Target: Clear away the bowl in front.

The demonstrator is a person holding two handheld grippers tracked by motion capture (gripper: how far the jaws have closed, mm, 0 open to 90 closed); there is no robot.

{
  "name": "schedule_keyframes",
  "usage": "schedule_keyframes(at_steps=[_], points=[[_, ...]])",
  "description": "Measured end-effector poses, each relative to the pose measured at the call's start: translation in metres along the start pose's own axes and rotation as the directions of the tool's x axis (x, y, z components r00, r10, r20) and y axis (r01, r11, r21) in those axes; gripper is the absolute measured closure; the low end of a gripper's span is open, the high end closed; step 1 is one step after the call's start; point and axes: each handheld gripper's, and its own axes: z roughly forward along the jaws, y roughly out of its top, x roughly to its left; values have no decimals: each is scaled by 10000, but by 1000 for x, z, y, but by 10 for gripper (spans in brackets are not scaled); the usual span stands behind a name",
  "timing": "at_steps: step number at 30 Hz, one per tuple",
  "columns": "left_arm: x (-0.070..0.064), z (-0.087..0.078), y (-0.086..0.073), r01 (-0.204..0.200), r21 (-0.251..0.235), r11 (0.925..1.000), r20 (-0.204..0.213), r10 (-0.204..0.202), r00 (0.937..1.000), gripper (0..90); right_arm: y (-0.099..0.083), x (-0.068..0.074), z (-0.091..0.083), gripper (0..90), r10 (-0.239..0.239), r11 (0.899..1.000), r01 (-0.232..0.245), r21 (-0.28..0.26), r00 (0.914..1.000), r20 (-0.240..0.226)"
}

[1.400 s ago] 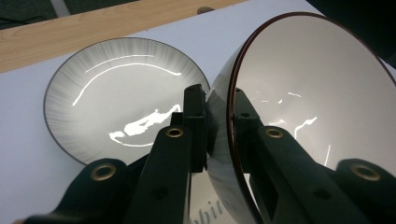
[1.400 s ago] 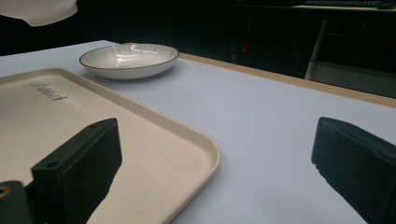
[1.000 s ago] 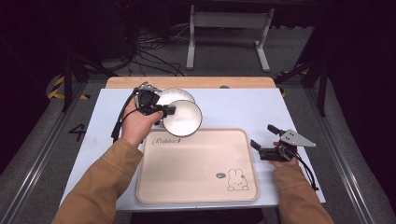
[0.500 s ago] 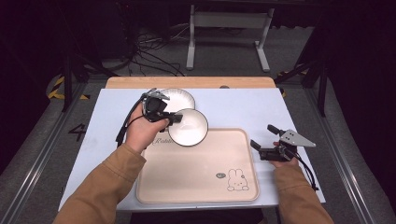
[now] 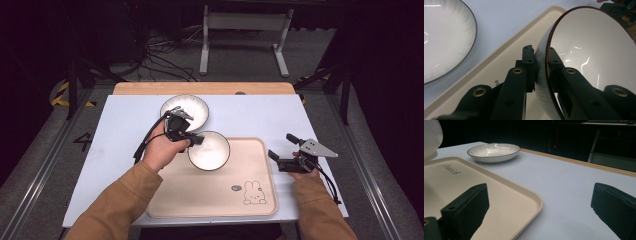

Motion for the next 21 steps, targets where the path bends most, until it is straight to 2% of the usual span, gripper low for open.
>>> schedule_keyframes(at_steps=[5,14,17,18,21], points=[[-3,9,-3,-106,403,9991,197,99,9998,815,0,0,0,23,-2,10000,2,2,10000,-4],[-4,19,-9,-154,940,9954,302,126,9995,815,0,0,0,23,13,10000,-13,3,10000,-11],[-5,23,-10,-291,1076,9938,350,255,9991,815,0,0,0,23,3,10000,-3,8,10000,-12],[-6,24,-11,-195,1099,9937,366,155,9992,815,0,0,0,23,8,10000,-8,10,10000,-14],[-5,28,-12,-254,1295,9913,565,182,9982,815,0,0,0,23,8,10000,-8,9,10000,-14]])
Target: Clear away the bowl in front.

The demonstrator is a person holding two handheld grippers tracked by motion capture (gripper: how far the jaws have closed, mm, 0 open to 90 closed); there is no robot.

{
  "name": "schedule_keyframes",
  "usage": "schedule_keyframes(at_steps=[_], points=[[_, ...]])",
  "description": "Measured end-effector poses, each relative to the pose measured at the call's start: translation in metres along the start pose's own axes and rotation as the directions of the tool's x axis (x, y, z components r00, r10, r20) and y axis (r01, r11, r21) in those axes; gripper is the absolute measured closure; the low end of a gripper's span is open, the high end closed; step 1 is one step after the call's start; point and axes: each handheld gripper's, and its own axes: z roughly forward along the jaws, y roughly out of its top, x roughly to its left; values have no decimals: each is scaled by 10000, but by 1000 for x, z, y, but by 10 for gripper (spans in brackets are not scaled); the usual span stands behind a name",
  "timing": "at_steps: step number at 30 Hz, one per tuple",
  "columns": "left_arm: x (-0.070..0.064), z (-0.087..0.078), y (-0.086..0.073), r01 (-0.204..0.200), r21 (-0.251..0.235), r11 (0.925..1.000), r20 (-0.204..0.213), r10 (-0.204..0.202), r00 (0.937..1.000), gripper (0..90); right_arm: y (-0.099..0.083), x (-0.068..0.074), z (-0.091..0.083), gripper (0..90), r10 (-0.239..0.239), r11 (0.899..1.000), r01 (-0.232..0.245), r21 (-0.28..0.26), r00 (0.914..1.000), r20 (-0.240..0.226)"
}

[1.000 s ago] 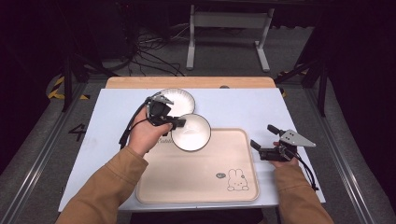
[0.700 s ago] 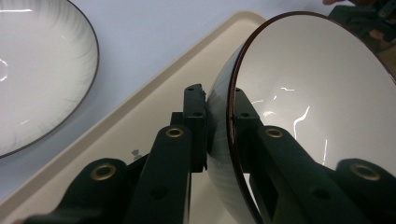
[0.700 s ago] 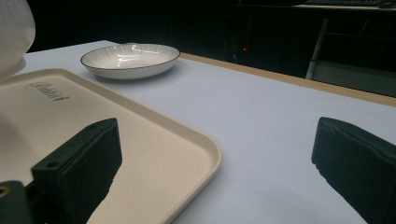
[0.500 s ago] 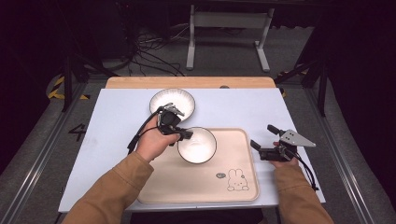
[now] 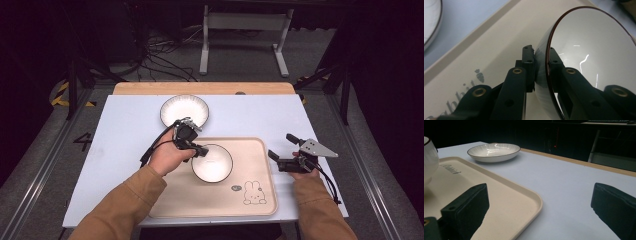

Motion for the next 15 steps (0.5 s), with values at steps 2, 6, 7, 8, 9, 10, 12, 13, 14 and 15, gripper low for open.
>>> schedule_keyframes(at_steps=[2,6,7,8,9,10,12,13,14,15], points=[[0,3,0,35,81,10000,27,-35,10000,815,0,0,0,23,8,10000,-8,-10,10000,-15],[1,7,-1,84,189,9998,121,-86,9999,815,0,0,0,23,-1,10000,1,-9,10000,-15],[1,8,-2,37,212,9998,105,-39,9999,815,0,0,0,23,-3,10000,3,2,10000,-4],[1,8,-2,68,213,9997,133,-71,9999,815,0,0,0,23,-7,10000,7,3,10000,-5],[2,9,-2,73,254,9996,135,-76,9999,815,0,0,0,23,-8,10000,8,4,10000,-6],[2,9,-2,73,254,9996,135,-76,9999,815,0,0,0,23,-8,10000,8,4,10000,-6],[2,10,-3,59,315,9995,176,-65,9998,815,0,0,0,23,-4,10000,4,2,10000,-5],[2,11,-3,113,327,9994,238,-120,9996,815,0,0,0,23,-5,10000,5,3,10000,-5],[2,12,-4,125,335,9994,268,-134,9996,815,0,0,0,23,-8,10000,8,8,10000,-8],[3,13,-4,126,332,9994,301,-136,9995,815,0,0,0,23,-10,10000,10,7,10000,-4]])
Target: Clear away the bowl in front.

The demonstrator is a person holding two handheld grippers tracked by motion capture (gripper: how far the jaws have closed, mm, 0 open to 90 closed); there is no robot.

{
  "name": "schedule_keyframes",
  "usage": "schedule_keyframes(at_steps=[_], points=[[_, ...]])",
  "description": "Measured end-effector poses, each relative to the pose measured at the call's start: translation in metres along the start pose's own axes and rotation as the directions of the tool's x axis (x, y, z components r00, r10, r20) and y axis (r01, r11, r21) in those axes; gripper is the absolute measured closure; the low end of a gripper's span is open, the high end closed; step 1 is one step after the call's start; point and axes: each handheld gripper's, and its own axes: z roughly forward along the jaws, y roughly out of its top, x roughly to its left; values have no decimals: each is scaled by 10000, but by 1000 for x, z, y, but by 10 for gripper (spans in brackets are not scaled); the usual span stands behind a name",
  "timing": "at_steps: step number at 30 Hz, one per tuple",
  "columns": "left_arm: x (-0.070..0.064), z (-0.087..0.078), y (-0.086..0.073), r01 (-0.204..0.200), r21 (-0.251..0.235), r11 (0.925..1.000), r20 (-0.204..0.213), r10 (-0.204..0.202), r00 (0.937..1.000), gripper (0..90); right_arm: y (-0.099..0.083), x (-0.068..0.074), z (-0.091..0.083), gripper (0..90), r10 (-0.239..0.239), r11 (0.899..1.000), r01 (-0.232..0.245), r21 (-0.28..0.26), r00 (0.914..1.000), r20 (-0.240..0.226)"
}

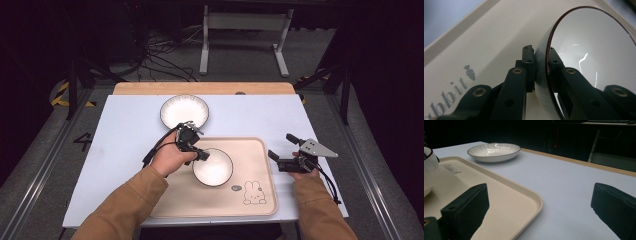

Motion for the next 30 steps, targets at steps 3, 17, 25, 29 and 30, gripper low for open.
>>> schedule_keyframes(at_steps=[3,17,25,29,30], points=[[0,1,-1,-43,93,9999,-18,43,10000,815,0,0,0,23,-1,10000,1,-10,10000,3],[2,7,-2,41,221,9997,111,-43,9999,814,0,0,0,24,-3,10000,3,-7,10000,-4],[2,9,-3,120,332,9994,190,-126,9997,814,0,1,0,25,-32,10000,32,2,10000,17],[3,10,-2,164,297,9994,207,-170,9996,814,0,1,0,25,-26,10000,26,-2,10000,21],[4,10,-3,131,329,9994,230,-139,9996,814,0,1,0,25,-31,10000,31,1,10000,18]])
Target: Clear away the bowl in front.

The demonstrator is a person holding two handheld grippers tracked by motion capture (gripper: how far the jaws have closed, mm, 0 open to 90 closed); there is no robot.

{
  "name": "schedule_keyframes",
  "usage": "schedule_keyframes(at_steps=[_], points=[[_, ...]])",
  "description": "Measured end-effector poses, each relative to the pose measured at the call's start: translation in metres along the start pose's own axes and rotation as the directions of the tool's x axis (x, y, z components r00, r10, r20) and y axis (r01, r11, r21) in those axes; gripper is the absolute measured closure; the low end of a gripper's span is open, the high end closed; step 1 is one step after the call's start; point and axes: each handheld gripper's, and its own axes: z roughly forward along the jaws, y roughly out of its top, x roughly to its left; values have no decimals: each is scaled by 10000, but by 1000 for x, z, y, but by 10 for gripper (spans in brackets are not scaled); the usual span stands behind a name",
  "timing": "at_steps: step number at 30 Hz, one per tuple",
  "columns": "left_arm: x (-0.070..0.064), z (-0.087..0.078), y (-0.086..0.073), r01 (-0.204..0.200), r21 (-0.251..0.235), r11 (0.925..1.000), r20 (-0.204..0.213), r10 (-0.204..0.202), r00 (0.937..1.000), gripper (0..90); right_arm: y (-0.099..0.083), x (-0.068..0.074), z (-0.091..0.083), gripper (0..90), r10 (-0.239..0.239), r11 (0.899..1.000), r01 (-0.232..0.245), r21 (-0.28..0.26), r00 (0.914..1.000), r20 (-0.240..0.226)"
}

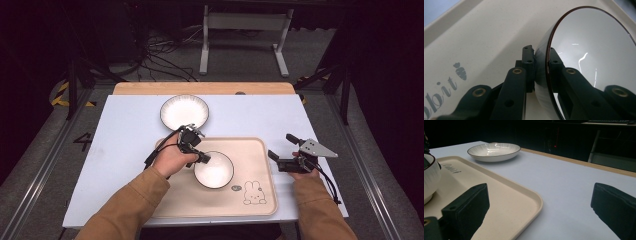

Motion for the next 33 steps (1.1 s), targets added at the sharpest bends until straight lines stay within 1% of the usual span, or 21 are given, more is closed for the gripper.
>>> schedule_keyframes(at_steps=[3,6,7,8,11,12,14,15,17,19,20,21,22,24,25,26,27,28,29,31,33], points=[[0,0,0,57,19,10000,17,-57,10000,814,0,0,0,26,-5,10000,5,2,10000,9],[0,0,-1,164,89,9998,-53,-164,9999,815,0,0,0,26,-29,10000,29,3,10000,-9],[1,0,-1,78,129,9999,-73,-77,9999,815,0,0,0,26,-32,10000,32,3,10000,-11],[1,0,-1,78,129,9999,-73,-77,9999,816,0,0,0,26,-32,10000,32,3,10000,-11],[2,0,-1,259,195,9995,-71,-258,9996,814,0,0,0,26,-30,10000,30,2,10000,-10],[2,-1,-1,260,172,9995,-94,-259,9996,812,0,0,0,26,-14,10000,14,11,10000,-5],[2,-3,-1,391,-33,9992,26,-390,9992,797,0,0,0,27,-17,10000,17,12,10000,5],[2,-4,-1,390,-114,9992,46,-389,9992,777,0,0,0,27,-3,10000,3,13,10000,6],[1,-5,0,257,-218,9994,-23,-258,9997,742,0,0,0,27,-31,10000,31,3,10000,1],[-2,-7,0,129,-366,9992,-286,-139,9995,697,0,0,0,27,-34,10000,34,4,10000,4],[-3,-8,-1,104,-424,9990,-334,-118,9994,681,0,0,0,26,-13,10000,13,15,10000,6],[-4,-9,-1,47,-551,9985,-370,-68,9993,646,0,0,0,26,-12,10000,12,11,10000,11],[-5,-10,-1,-4,-671,9977,-475,-28,9989,604,0,0,0,27,-11,10000,11,12,10000,11],[-7,-14,-2,-66,-1068,9943,-746,-14,9972,505,0,0,0,27,-5,10000,5,13,10000,10],[-7,-14,-2,-66,-1068,9943,-746,-14,9972,455,0,0,0,26,-8,10000,8,11,10000,9],[-8,-17,-2,-200,-1290,9914,-885,86,9960,426,0,0,0,27,-5,10000,5,12,10000,6],[-9,-20,-5,-316,-1704,9849,-1060,135,9943,404,0,0,0,27,-13,10000,13,14,10000,6],[-9,-20,-5,-316,-1704,9849,-1060,135,9943,379,0,0,0,27,-13,10000,13,14,10000,6],[-9,-21,-6,-379,-1918,9807,-1120,165,9936,379,0,0,0,27,-9,10000,9,14,10000,7],[-10,-23,-10,-568,-2445,9680,-1249,266,9918,318,0,0,0,27,-13,10000,13,10,10000,3],[-12,-25,-12,-802,-2750,9581,-1450,411,9886,284,0,0,0,27,-15,10000,15,16,10000,-15]])
